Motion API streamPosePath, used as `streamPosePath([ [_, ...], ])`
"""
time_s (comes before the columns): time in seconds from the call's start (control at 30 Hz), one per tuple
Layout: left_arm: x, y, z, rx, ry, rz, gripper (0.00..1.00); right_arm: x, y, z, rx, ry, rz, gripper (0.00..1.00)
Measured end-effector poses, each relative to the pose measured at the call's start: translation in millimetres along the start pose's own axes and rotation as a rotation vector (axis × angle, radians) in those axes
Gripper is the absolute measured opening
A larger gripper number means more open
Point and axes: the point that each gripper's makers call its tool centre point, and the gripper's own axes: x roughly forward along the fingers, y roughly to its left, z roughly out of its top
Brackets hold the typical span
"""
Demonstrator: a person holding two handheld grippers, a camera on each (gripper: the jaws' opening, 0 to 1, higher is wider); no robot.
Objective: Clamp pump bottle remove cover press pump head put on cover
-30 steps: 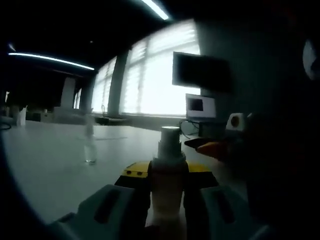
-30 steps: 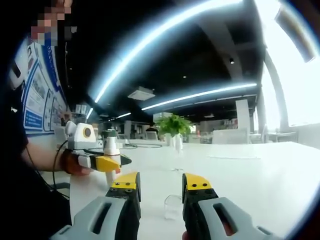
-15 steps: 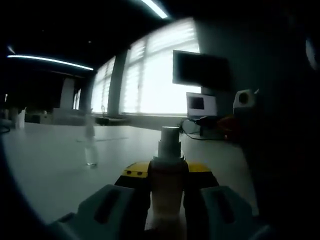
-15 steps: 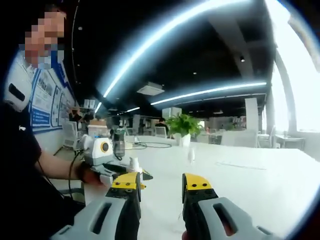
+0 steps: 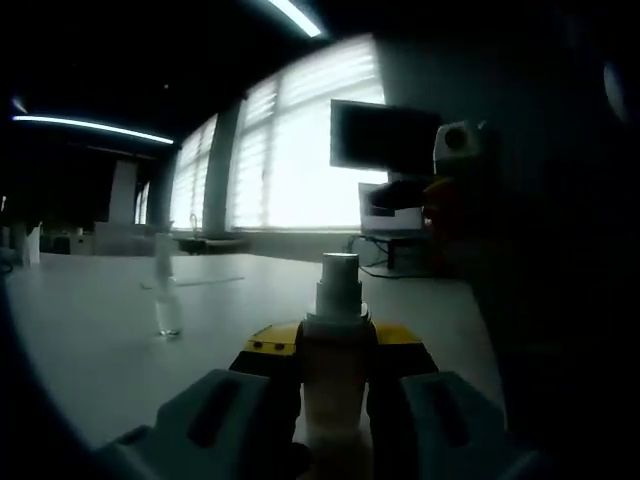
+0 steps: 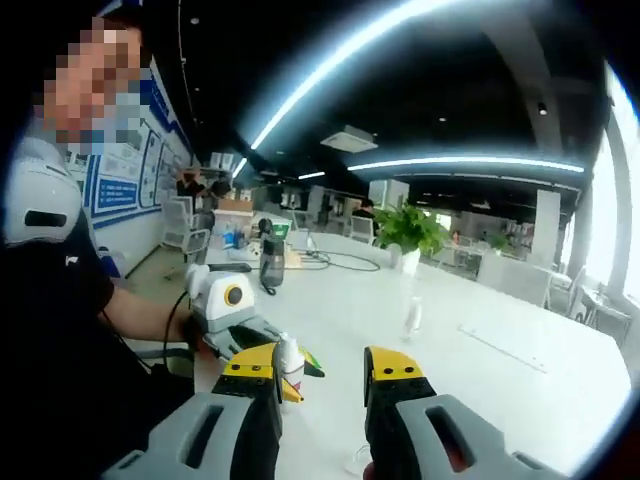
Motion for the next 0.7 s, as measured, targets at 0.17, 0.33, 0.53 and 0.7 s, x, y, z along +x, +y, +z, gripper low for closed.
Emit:
streamPosePath([
  [0.17, -0.1, 0.5, 0.4, -0.009, -0.003, 0.0, 0.15, 6.2, 5.8, 9.8, -0.049, 0.068, 0.044, 0.27],
  [0.33, -0.3, 0.1, 0.7, -0.007, -0.002, -0.004, 0.15, 14.8, 9.5, 6.2, -0.122, 0.191, 0.092, 0.26],
  [0.53, -0.7, -0.2, 0.6, -0.009, 0.0, -0.006, 0.15, 28.4, 17.8, 14.0, -0.184, 0.251, 0.16, 0.26],
  [0.7, -1.1, 0.5, 0.7, -0.007, 0.0, 0.001, 0.15, 41.9, 20.9, 14.5, -0.243, 0.299, 0.201, 0.25],
])
